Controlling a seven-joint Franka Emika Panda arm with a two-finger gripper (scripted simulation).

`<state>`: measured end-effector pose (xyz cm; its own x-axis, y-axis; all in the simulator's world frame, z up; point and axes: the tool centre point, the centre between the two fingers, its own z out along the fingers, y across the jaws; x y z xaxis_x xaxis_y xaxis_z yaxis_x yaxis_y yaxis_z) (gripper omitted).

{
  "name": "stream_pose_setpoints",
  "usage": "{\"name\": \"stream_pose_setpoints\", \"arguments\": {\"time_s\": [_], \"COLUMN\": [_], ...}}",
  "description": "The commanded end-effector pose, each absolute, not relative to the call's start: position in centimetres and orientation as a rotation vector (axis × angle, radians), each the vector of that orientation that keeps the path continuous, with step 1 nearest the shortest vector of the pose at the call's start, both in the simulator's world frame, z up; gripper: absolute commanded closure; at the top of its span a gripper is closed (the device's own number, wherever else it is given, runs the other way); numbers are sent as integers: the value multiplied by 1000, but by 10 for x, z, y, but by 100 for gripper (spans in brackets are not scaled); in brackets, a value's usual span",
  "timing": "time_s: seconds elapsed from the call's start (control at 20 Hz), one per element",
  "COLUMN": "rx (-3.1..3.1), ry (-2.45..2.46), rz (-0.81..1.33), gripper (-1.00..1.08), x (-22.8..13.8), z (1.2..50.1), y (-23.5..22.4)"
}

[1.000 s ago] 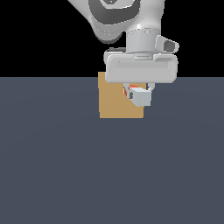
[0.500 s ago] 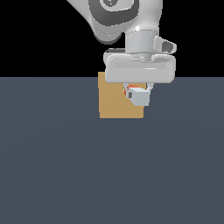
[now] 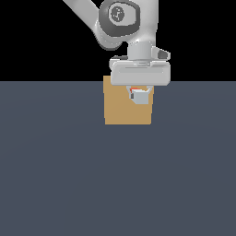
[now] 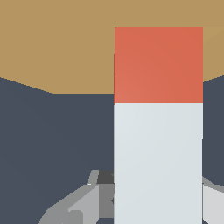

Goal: Insert the peg into the horizontal hole in a box.

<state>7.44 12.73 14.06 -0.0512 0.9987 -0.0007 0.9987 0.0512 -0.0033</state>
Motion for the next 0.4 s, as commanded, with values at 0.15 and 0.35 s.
{"name": "stream_pose_setpoints", "arguments": {"time_s": [0.15, 0.35], "rx": [-2166, -2166], "ry": [-2277, -2277], "rz": [-1, -1], "gripper": [108, 108], "x": [75, 76], "z": [143, 143], "y": [154, 157]}}
